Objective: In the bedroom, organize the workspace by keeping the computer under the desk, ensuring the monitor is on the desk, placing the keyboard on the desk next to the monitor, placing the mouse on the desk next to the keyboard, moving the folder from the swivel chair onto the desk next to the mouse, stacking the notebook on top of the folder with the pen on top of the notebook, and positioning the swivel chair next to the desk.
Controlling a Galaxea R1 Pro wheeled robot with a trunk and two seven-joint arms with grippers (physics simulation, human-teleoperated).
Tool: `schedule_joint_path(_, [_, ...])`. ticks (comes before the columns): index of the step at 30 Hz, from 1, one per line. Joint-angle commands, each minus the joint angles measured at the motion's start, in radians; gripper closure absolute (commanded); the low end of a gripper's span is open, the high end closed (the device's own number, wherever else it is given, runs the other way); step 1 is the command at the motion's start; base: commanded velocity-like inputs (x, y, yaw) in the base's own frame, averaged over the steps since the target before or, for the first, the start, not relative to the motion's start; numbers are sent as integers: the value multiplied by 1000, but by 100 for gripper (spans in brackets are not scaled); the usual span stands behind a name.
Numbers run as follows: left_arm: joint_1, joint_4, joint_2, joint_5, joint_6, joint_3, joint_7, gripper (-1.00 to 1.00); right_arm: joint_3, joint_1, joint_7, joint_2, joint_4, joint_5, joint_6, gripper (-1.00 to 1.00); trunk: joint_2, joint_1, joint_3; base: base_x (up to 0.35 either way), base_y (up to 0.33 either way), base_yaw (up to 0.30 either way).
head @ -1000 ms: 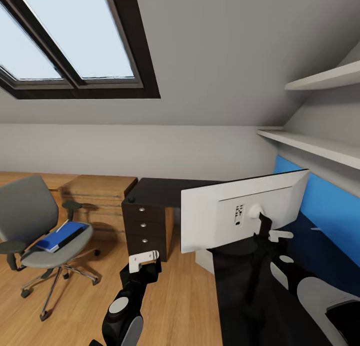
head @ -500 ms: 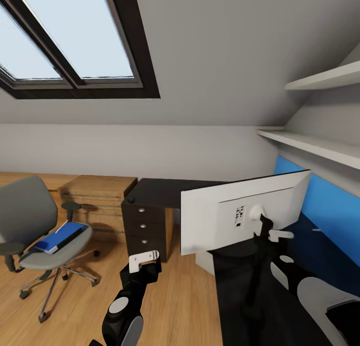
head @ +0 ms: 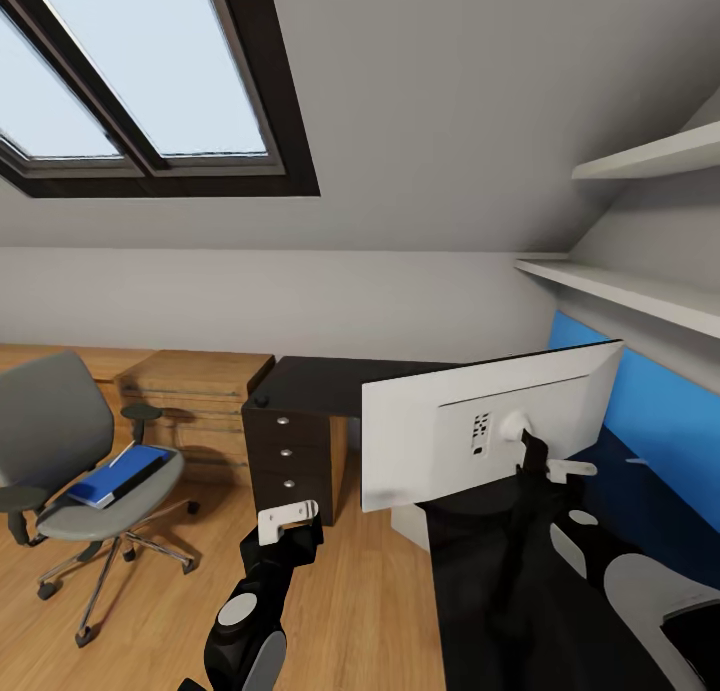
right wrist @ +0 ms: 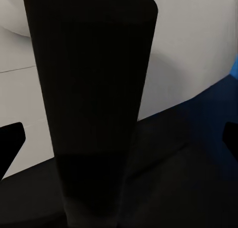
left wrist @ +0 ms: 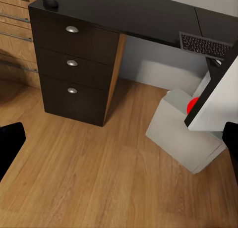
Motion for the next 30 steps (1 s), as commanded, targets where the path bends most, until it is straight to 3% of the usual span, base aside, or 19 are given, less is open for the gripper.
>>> schedule_joint_path(1, [-1,-1,0,9,2,-1,9,-100,9,-1,-5,-1,0,-7,-2,-100,-1,0,-2,0,0,0])
schedule_joint_path(30, [-1,-1,0,9,2,-2,9,-100,12,-1,-4,4,0,-5,0,-100,-1,0,-2,0,0,0])
